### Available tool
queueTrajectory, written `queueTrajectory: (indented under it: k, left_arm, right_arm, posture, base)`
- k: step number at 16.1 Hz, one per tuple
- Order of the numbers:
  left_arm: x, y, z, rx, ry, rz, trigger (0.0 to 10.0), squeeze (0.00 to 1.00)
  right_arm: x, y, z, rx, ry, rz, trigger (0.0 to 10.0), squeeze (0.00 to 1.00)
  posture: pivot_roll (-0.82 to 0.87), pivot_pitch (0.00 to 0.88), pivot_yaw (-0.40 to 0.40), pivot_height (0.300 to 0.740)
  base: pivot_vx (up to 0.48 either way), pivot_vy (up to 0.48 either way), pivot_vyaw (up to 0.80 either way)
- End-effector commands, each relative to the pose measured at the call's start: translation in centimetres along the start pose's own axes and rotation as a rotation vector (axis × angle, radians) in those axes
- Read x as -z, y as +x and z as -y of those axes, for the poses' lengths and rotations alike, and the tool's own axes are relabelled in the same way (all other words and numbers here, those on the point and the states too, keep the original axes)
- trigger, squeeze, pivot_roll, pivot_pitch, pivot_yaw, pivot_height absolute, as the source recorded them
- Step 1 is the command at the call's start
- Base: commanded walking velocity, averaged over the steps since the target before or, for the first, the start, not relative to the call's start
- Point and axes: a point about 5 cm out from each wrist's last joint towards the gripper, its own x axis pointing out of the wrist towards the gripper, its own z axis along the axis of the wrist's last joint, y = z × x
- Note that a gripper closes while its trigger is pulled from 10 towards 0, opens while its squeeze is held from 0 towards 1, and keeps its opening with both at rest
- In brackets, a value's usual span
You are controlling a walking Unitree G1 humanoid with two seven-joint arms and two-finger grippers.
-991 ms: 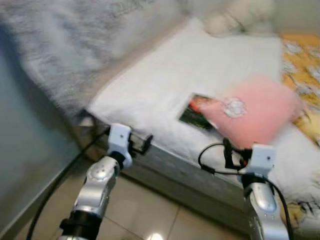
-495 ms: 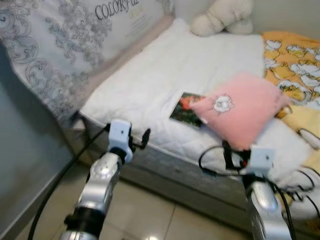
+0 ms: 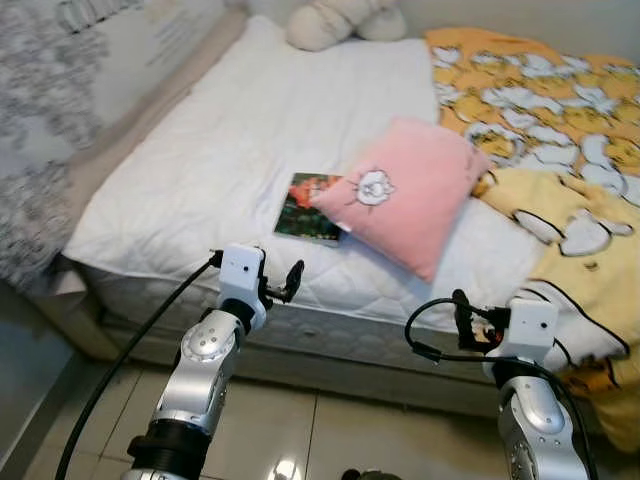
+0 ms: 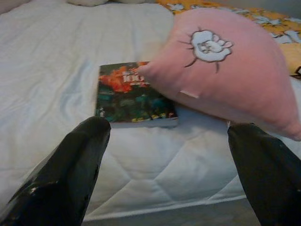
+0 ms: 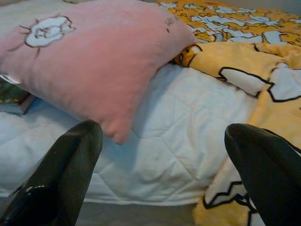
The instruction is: Clean up the room
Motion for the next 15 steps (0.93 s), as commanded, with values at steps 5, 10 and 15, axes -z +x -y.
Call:
queueTrajectory:
  k: [5, 10, 15]
  left_arm:
    - [-1.4, 0.4, 0.5, -0.007, -0.010, 0.082, 10.0, 0.00]
    - [-1.9, 0.9, 0.7, 0.003, 0.006, 0.103, 10.0, 0.00]
    - [-2.8, 1.5, 0.3, -0.019, 0.021, 0.137, 10.0, 0.00]
  right_arm:
    - [-1.2, 0.8, -0.5, -0.006, 0.007, 0.055, 10.0, 0.00]
    - [-1.7, 1.4, -0.3, 0.015, -0.003, 0.063, 10.0, 0.00]
    - [-1.8, 1.8, 0.1, 0.045, -0.027, 0.056, 10.0, 0.00]
  posture:
    - [0.09, 0.000, -0.010, 0.740]
    - [0.08, 0.000, -0.008, 0.740]
    - [0.07, 0.000, -0.005, 0.740]
  base:
    - [0.188, 0.000, -0.54]
    - [0.475, 0.000, 0.00]
    - [0.480, 0.000, -0.48]
